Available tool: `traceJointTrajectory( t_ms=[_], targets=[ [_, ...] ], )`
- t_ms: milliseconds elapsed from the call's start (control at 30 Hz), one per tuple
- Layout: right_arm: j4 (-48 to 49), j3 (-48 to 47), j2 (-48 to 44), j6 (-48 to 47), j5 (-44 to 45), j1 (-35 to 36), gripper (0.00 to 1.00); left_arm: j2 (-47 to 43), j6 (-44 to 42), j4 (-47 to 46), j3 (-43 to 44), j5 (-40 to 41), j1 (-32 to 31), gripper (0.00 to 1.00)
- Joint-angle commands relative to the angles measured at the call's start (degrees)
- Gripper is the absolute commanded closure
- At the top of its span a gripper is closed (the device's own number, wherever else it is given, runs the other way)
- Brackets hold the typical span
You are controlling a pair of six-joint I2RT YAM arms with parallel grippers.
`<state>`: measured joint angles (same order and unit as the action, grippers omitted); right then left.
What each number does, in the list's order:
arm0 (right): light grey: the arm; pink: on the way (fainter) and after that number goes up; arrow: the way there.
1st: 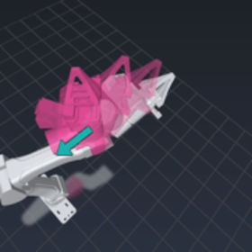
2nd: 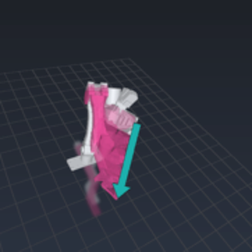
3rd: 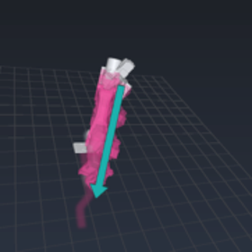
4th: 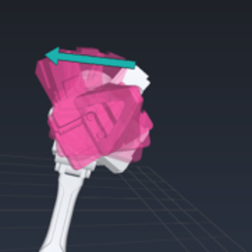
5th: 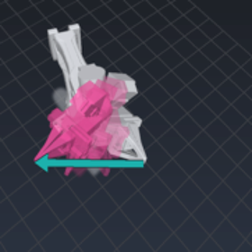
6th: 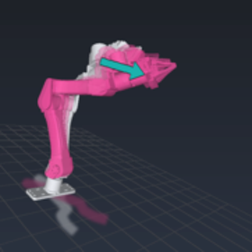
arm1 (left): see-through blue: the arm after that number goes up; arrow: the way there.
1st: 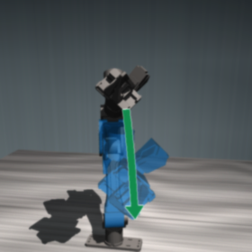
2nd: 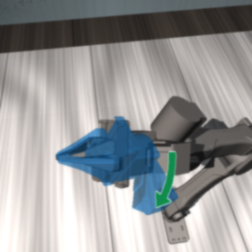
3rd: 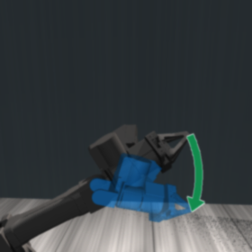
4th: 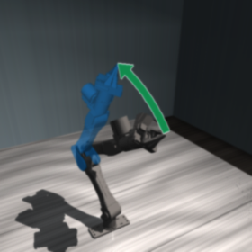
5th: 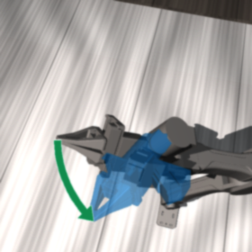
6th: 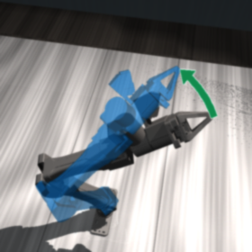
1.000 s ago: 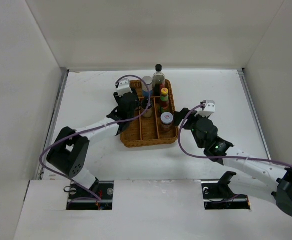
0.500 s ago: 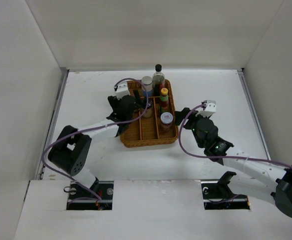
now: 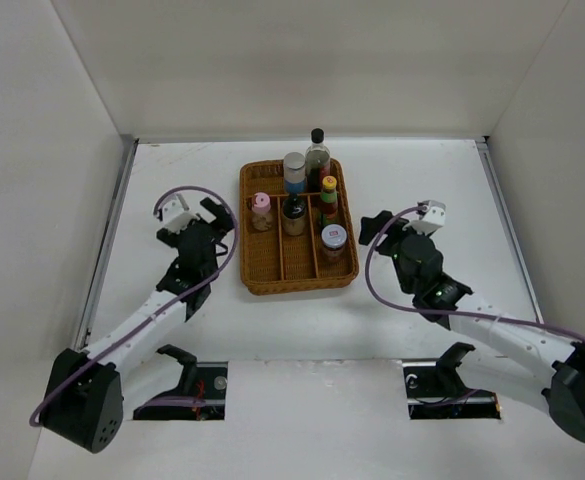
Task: Organize the condiment bottles
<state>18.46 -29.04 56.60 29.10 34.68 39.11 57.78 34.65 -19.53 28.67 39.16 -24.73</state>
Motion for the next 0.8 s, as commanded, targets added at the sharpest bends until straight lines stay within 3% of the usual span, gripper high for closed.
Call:
traceJointTrajectory(
  t_ms=[0,100,133,233,300,333,433,600,767],
  targets=[
    [1.4,1.2,-1.1,3.6,1.3,-2.8,0.0,-0.8,10.5,7.8,-4.1,-4.7,5.2,0.0],
    [0.7,2.1,-1.5,7.0,-1.8,-5.3,0.03,-0.8,13.4,12.4,-5.1,-8.1,9.3,0.0],
    [1.0,2.6,-1.9,7.8,-3.0,-6.3,0.12,-0.8,13.7,13.1,-5.3,-8.2,10.2,0.0],
    [1.8,4.7,-3.6,11.1,-4.4,-9.6,0.57,-0.1,13.9,15.0,-4.6,-8.8,11.4,0.0],
    [2.2,5.7,-4.6,13.5,-6.9,-11.4,0.7,0.6,13.9,16.8,-3.2,-8.3,10.8,0.0],
    [2.5,6.1,-5.2,14.0,-7.9,-11.7,0.71,1.0,13.9,16.9,-2.9,-8.2,10.6,0.0],
    [4.9,7.2,-5.4,14.1,-8.8,-12.8,0.65,2.3,13.9,16.5,-1.8,-8.8,10.6,0.0],
    [6.1,6.8,-3.0,14.2,-9.3,-12.5,0.29,2.3,13.6,13.6,-2.2,-8.0,9.7,0.0],
    [7.7,7.2,-1.8,14.7,-10.5,-12.5,0.2,2.1,13.1,12.8,-2.4,-7.6,9.4,0.0]
  ],
)
